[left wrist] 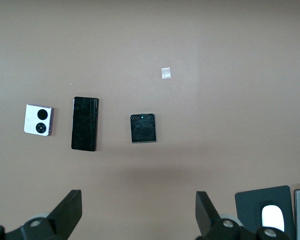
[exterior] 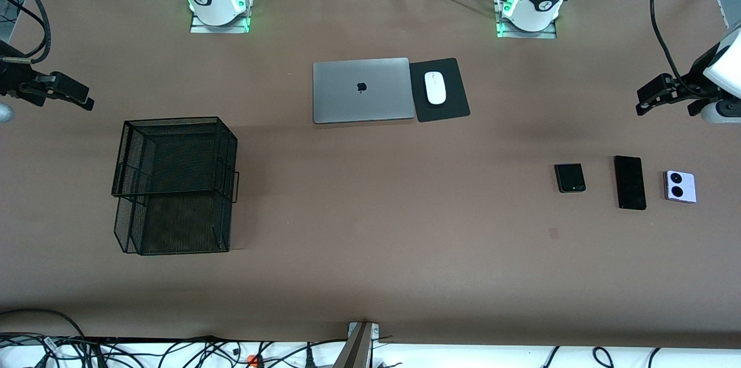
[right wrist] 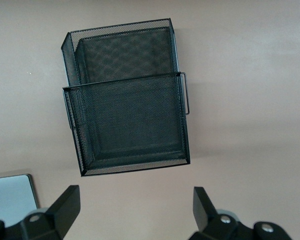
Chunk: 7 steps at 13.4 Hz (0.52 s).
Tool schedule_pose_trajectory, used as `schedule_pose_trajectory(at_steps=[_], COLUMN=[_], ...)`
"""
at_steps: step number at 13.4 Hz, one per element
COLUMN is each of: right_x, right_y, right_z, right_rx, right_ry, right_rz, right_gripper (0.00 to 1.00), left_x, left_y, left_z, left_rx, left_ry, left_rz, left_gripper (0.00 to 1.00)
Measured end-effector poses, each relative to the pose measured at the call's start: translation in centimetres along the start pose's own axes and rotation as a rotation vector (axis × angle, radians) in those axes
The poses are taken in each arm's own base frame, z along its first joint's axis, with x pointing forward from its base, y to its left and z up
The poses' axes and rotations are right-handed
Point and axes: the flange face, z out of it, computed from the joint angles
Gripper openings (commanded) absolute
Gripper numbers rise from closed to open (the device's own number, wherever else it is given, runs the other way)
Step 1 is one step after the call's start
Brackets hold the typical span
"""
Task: Place phones with both arms
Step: 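Reach the left gripper down to the small black flip phone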
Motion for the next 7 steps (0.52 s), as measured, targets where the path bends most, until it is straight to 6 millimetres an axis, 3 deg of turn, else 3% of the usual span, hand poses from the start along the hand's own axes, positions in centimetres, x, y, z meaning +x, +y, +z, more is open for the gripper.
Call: schedule_pose_trajectory(at_steps=[7], right_x=[0.04], right_y=[0.00], right_z=[-0.03], right_rx=[0.000], right_ry=[0.003], right_rz=[0.000], right_gripper=[1.00], left_x=[-0.37], left_y=[-0.20], left_z=[0.40], left_rx=[0.000], left_ry=[-0.040], left_rz=[-0.004], left_gripper=[1.00])
